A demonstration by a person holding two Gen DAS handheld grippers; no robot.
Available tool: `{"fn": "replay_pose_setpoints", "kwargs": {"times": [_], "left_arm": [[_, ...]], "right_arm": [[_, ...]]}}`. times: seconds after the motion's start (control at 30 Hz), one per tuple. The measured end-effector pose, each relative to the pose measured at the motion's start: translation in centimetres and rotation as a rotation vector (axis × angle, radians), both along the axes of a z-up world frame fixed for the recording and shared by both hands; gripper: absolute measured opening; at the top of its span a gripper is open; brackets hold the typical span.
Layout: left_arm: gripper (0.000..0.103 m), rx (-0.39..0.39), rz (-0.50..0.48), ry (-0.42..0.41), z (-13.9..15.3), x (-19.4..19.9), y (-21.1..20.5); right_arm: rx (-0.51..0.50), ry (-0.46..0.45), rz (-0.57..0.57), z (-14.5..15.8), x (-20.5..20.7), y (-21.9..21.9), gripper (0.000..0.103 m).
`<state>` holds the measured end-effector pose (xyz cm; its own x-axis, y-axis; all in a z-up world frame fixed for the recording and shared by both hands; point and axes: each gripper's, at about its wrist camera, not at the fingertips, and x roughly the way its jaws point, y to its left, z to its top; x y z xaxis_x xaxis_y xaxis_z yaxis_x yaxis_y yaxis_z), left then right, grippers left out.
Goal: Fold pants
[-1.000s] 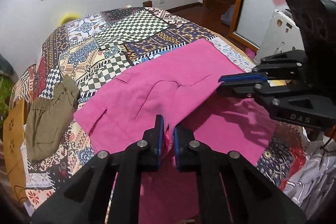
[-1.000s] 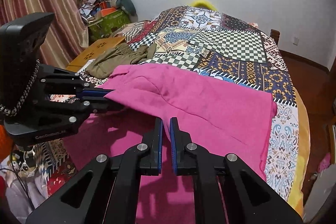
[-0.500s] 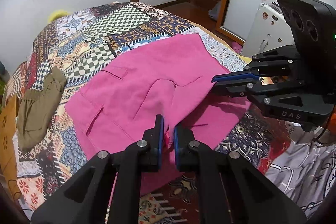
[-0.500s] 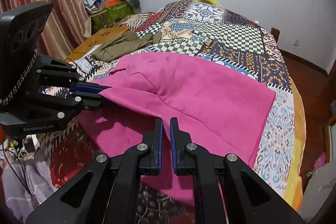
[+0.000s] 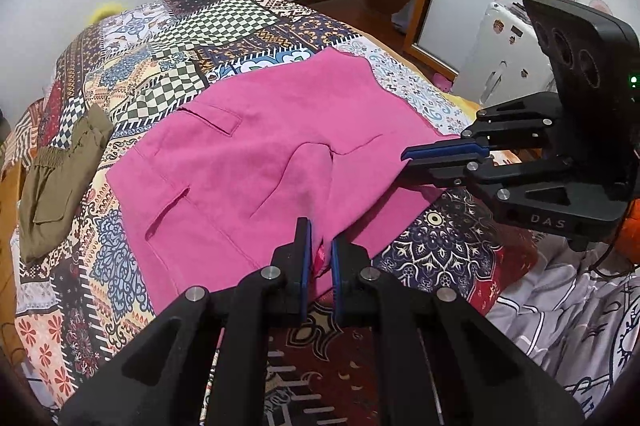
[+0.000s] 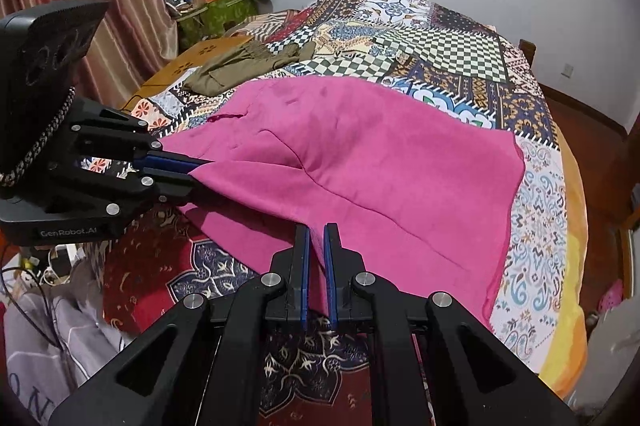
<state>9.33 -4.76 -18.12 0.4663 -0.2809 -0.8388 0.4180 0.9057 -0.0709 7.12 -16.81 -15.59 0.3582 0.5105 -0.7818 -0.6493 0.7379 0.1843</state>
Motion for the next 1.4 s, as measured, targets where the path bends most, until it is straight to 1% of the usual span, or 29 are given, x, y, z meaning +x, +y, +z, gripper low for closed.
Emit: {"fn": "replay_pose_setpoints", "kwargs": {"times": [0.3, 0.4, 0.43, 0.5, 0.57, 0.6, 0.63, 0.67, 0.77, 0.87, 1.03, 1.13, 1.2, 1.27, 1.4], "left_arm": [[0.009, 0.013, -0.001, 0.013, -0.8, -0.4, -0.4], [0.015, 0.011, 0.005, 0.020, -0.7, -0.3, -0.4], [0.017, -0.001, 0.008, 0.030, -0.7, -0.2, -0.3], [0.020, -0.020, 0.015, 0.044, -0.5, 0.0, 0.0], [0.027, -0.031, 0.027, 0.048, -0.3, 0.1, 0.2], [0.030, -0.030, 0.038, 0.046, -0.2, 0.0, 0.4], [0.034, -0.028, 0.042, 0.044, -0.1, 0.0, 0.5], [0.036, -0.028, 0.046, 0.040, 0.0, -0.1, 0.6], [0.036, -0.033, 0.059, 0.031, 0.6, -0.4, 1.2], [0.037, -0.054, 0.075, 0.022, 1.4, -0.7, 2.1], [0.037, -0.071, 0.139, -0.005, 2.8, -0.8, 4.4], [0.038, -0.059, 0.195, -0.032, 3.4, -0.3, 6.2], [0.040, -0.048, 0.230, -0.040, 3.5, 0.2, 7.2], [0.044, -0.039, 0.269, -0.042, 3.3, 1.0, 8.4], [0.044, -0.026, 0.343, -0.029, 2.5, 3.1, 10.6]], "right_arm": [[0.001, 0.036, -0.017, -0.9, 0.1, -0.3, 0.006], [-0.002, 0.041, -0.020, -1.0, 0.2, -0.3, 0.006], [-0.007, 0.044, -0.019, -1.0, 0.2, -0.3, 0.007], [-0.023, 0.048, -0.026, -1.0, 0.3, -0.3, 0.012], [-0.039, 0.054, -0.043, -1.0, 0.4, -0.6, 0.028], [-0.038, 0.058, -0.054, -1.0, 0.5, -0.9, 0.031], [-0.033, 0.064, -0.061, -1.0, 0.6, -1.2, 0.033], [-0.033, 0.071, -0.066, -1.1, 0.6, -1.5, 0.033], [-0.037, 0.085, -0.085, -1.1, 0.7, -2.3, 0.033], [-0.049, 0.088, -0.102, -1.1, 0.7, -3.1, 0.033], [-0.062, 0.107, -0.143, -1.3, 0.7, -4.6, 0.033], [-0.072, 0.118, -0.165, -1.4, 0.6, -5.5, 0.033], [-0.072, 0.122, -0.177, -1.2, 0.4, -6.0, 0.033], [-0.076, 0.109, -0.190, -0.7, 0.3, -6.5, 0.033], [-0.094, 0.103, -0.208, -0.4, 0.5, -7.4, 0.033]]}}
